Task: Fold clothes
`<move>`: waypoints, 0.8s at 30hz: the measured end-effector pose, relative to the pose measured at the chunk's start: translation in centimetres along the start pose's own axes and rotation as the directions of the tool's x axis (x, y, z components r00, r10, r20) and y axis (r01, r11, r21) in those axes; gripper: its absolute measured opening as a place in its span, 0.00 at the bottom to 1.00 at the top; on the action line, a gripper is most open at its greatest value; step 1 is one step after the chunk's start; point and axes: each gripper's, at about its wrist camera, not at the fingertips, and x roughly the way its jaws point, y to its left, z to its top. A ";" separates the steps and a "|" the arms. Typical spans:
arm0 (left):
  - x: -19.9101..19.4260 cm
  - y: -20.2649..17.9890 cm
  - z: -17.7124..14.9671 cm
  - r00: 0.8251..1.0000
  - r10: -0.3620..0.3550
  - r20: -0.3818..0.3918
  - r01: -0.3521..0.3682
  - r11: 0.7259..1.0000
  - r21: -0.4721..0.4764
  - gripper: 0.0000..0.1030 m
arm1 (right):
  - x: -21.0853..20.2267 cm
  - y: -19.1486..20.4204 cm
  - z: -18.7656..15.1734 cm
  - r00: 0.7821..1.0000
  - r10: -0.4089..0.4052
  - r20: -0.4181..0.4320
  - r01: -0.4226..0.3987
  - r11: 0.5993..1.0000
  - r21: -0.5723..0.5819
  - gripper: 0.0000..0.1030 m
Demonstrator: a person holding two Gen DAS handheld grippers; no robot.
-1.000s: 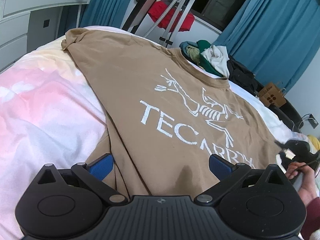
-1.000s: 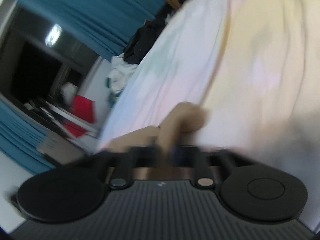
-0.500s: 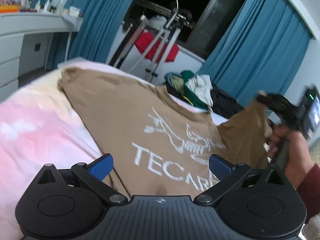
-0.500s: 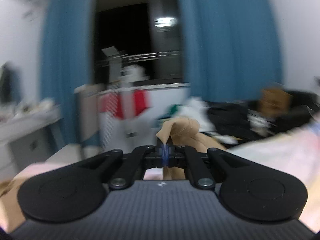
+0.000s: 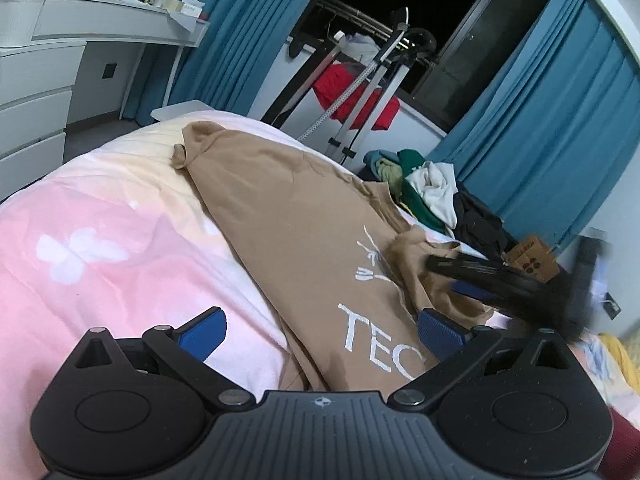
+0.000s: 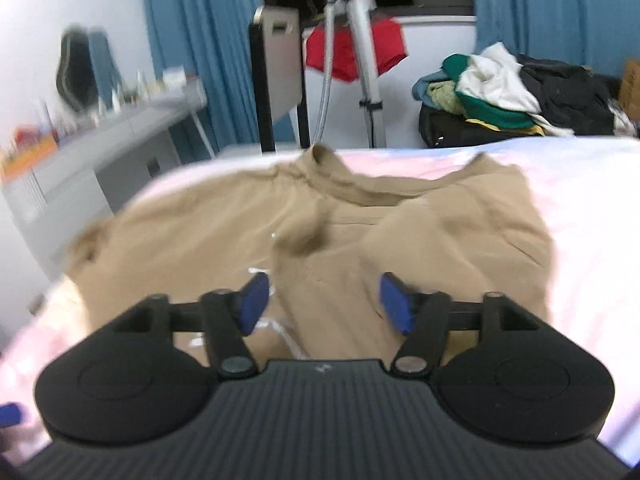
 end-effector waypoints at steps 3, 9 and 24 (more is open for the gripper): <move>0.5 -0.4 -0.3 1.000 0.002 -0.011 -0.002 1.000 0.026 1.00 | -5.4 -0.7 -1.8 0.999 -0.033 -0.007 0.033 0.996 0.083 0.62; 0.8 -3.3 -1.8 1.000 -0.006 -0.017 0.009 0.982 0.186 0.99 | -12.8 -1.7 -6.2 0.988 -0.139 -0.068 0.146 0.983 0.110 0.62; 1.1 -9.2 -2.3 0.998 -0.056 -0.025 0.061 0.933 0.354 0.80 | -12.0 -3.8 -10.9 0.953 0.026 -0.302 0.015 0.991 0.132 0.22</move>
